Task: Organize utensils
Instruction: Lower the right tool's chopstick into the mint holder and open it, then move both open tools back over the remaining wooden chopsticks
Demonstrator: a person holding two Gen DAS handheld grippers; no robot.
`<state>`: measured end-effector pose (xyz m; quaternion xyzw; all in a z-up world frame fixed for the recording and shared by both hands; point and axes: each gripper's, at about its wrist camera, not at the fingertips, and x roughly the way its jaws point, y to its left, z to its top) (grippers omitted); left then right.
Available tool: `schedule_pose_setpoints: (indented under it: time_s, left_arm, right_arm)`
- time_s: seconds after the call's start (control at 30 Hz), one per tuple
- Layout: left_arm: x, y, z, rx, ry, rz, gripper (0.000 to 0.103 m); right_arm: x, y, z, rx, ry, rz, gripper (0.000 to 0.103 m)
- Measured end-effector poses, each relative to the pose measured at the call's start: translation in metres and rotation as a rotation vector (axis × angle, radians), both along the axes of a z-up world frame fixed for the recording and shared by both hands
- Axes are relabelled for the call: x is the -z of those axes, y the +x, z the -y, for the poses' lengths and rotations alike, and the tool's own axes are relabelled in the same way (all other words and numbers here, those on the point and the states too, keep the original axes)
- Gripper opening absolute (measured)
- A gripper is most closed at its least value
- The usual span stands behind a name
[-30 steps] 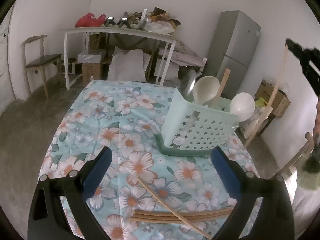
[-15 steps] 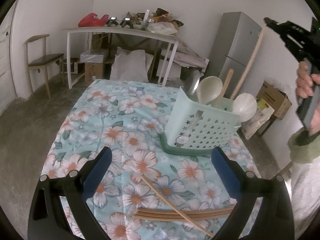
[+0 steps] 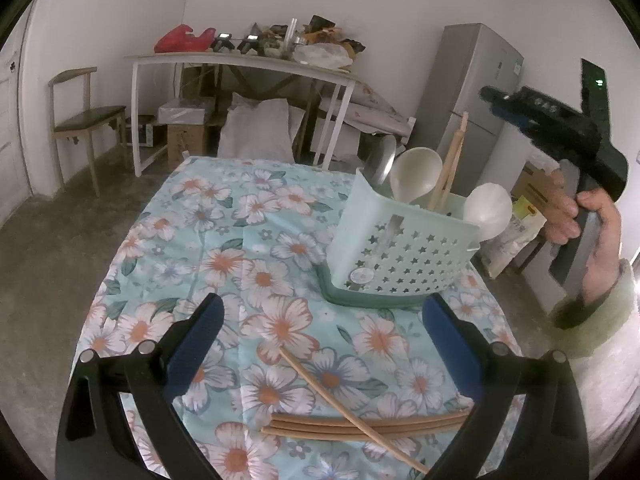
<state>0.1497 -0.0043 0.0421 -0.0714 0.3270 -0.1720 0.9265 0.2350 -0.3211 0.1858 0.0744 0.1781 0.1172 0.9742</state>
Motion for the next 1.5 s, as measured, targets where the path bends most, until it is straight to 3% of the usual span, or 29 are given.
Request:
schedule_pose_setpoints:
  time_s: [0.1, 0.27, 0.47, 0.57, 0.7, 0.83, 0.9, 1.1, 1.5]
  left_arm:
    - [0.000, 0.001, 0.001, 0.003, -0.004, -0.001, 0.097]
    - [0.003, 0.004, -0.002, 0.006, -0.014, -0.015, 0.097]
    - [0.006, 0.004, -0.002, -0.015, 0.040, -0.041, 0.097]
    - [0.013, 0.005, 0.004, -0.038, 0.133, -0.073, 0.097]
    - [0.030, 0.010, 0.011, -0.086, 0.266, -0.135, 0.097]
    - [0.043, 0.013, 0.010, -0.119, 0.326, -0.178, 0.097]
    - [0.048, 0.014, 0.009, -0.136, 0.346, -0.196, 0.097]
    - [0.055, 0.018, 0.008, -0.156, 0.358, -0.231, 0.097]
    - [0.060, 0.023, 0.014, -0.154, 0.394, -0.246, 0.097]
  right_arm:
    - [-0.011, -0.009, 0.007, 0.027, -0.002, 0.035, 0.043]
    - [-0.027, -0.046, 0.025, 0.073, 0.034, 0.111, 0.044]
    - [-0.018, -0.100, 0.023, -0.027, 0.068, 0.112, 0.046]
    - [0.012, -0.106, 0.009, -0.129, 0.075, 0.002, 0.047]
    - [0.088, -0.105, -0.023, -0.221, 0.060, -0.288, 0.047]
    - [0.153, -0.102, -0.044, -0.214, 0.057, -0.558, 0.047]
    - [0.171, -0.100, -0.048, -0.204, 0.049, -0.634, 0.047]
    - [0.186, -0.094, -0.046, -0.177, 0.053, -0.692, 0.057]
    - [0.198, -0.087, -0.033, -0.166, 0.102, -0.735, 0.062]
